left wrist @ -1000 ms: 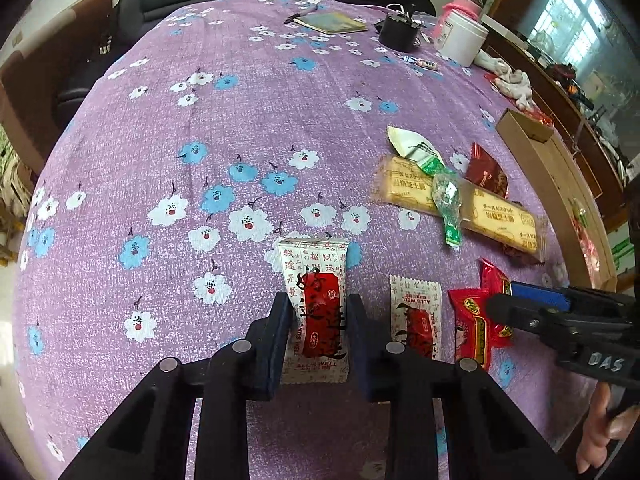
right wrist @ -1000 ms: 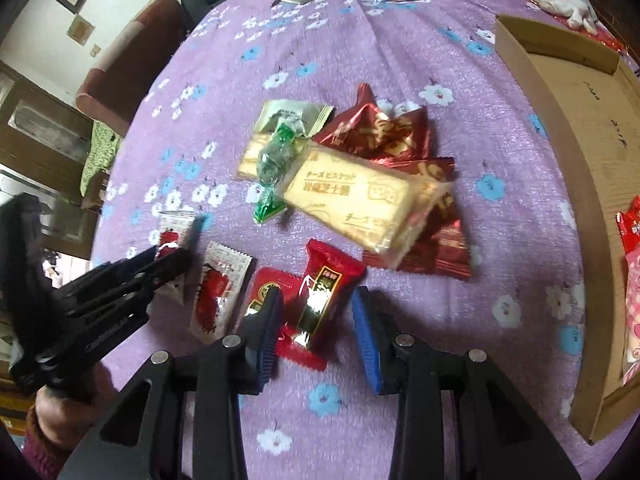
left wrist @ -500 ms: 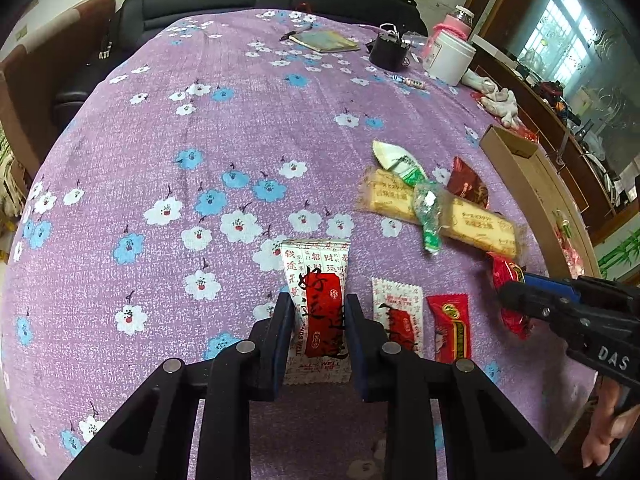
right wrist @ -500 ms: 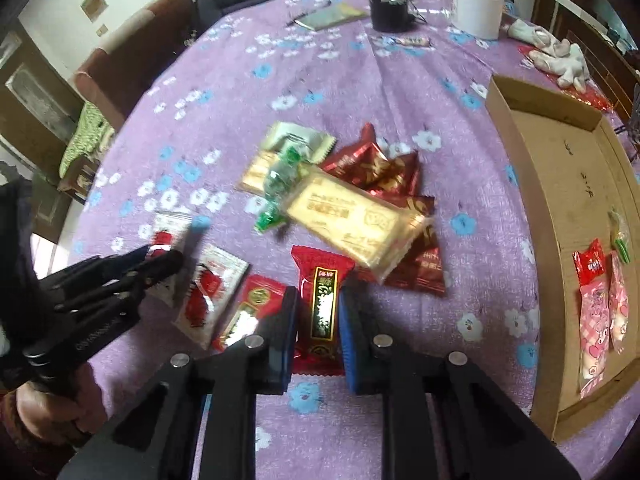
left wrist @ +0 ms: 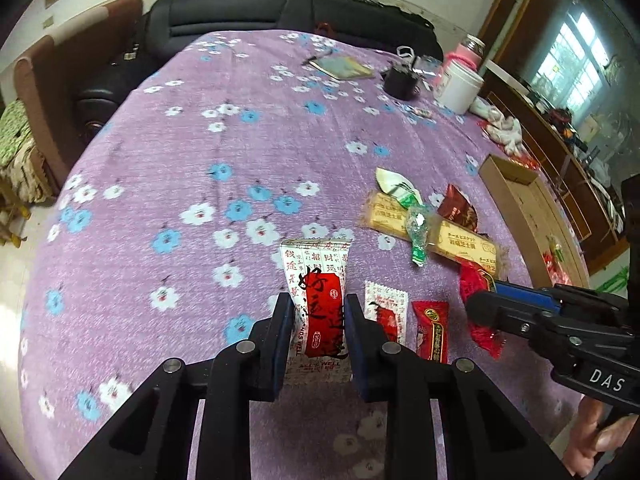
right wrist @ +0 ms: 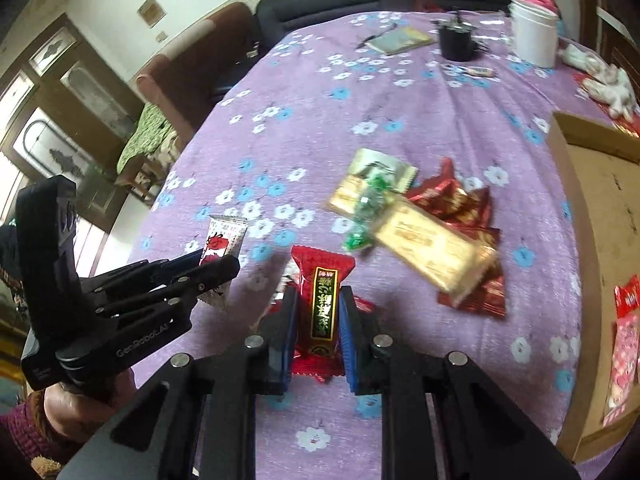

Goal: Organize snacks
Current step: 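Hold the red-and-white packet in the left gripper while the right grasps a red candy bar, then carry the red-and-white packet and red candy bar over the cardboard tray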

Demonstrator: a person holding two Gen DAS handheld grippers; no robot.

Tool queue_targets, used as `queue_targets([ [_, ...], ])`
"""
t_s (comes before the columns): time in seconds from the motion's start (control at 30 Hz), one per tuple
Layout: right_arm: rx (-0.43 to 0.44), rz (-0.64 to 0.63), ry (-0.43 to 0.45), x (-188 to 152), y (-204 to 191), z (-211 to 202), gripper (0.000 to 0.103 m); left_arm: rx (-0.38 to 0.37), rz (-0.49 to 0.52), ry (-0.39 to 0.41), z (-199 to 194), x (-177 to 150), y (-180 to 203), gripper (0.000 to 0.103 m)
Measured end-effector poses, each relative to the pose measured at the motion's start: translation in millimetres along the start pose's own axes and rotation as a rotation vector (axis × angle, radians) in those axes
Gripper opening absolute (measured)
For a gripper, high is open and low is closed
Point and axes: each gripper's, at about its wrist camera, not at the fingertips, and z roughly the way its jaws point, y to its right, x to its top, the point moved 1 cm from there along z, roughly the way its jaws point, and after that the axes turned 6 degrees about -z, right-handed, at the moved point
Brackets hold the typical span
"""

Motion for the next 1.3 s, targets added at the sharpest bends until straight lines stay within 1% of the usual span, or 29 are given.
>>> queue_targets([
  [0.27, 0.063, -0.094, -0.019, 11, -21, 5, 0.019, 0.055, -0.079, 0.042, -24, -8, -14, 0.027],
  [0.43, 0.096, -0.132, -0.019, 16, -26, 4, 0.019, 0.082, -0.102, 0.062, -35, -12, -13, 0.027],
  [0.67, 0.122, -0.151, -0.009, 18, -25, -2, 0.019, 0.111, -0.099, 0.075, -43, -15, -2, 0.027],
  [1.03, 0.136, -0.126, 0.016, 17, -11, -16, 0.019, 0.117, -0.069, 0.095, -53, -16, 18, 0.027],
  [1.3, 0.139, -0.126, 0.026, 16, -7, -22, 0.019, 0.118, -0.062, 0.101, -55, -16, 25, 0.027],
])
